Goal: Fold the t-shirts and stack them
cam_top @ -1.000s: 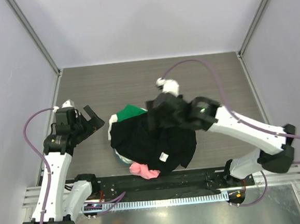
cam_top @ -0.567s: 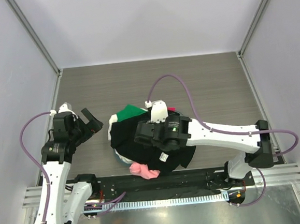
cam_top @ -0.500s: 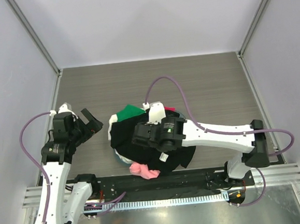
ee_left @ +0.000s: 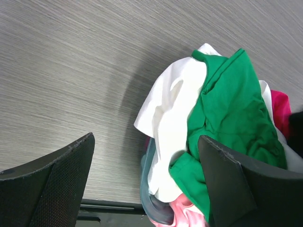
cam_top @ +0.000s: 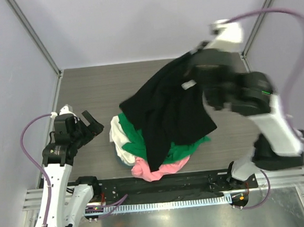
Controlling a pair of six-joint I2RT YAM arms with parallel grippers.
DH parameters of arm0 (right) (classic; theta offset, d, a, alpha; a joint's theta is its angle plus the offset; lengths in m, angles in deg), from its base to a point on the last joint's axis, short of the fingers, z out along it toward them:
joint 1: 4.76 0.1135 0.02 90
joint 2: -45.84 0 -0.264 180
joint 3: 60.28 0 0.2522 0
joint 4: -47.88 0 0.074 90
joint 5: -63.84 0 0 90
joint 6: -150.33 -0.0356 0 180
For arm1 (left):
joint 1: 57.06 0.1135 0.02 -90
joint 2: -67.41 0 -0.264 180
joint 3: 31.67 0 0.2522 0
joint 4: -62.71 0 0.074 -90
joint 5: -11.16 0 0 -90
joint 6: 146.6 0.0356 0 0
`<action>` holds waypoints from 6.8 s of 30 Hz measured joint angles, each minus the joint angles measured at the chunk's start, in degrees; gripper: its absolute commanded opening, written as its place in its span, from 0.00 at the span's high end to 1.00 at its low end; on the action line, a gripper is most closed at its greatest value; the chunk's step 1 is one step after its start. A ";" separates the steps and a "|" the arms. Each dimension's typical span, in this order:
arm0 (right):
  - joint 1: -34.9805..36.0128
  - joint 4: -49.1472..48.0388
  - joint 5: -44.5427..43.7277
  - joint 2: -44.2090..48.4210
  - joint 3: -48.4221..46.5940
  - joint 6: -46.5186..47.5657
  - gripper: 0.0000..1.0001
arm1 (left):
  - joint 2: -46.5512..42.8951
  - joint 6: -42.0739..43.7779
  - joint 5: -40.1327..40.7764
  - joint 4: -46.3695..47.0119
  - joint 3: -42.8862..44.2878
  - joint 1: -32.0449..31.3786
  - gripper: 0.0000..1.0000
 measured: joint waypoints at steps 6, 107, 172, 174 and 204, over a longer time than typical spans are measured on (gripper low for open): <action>0.59 -28.26 -16.55 28.52 16.24 28.79 0.99 | 2.73 -0.02 -1.36 1.57 -0.55 -0.07 0.11; -23.32 -16.26 35.60 30.91 80.15 -7.43 0.02 | 11.23 -8.79 -6.12 3.50 -4.74 -3.72 0.26; -55.32 -35.76 63.06 19.52 91.30 5.77 0.34 | 37.29 0.94 12.61 7.45 14.53 -15.21 1.00; -50.97 -36.52 63.80 19.52 91.01 5.05 0.34 | 37.81 1.73 12.57 5.99 13.70 -14.84 1.00; -10.58 -36.00 52.57 -23.91 54.86 -3.08 0.47 | 34.58 8.00 18.29 3.39 15.74 -11.87 1.00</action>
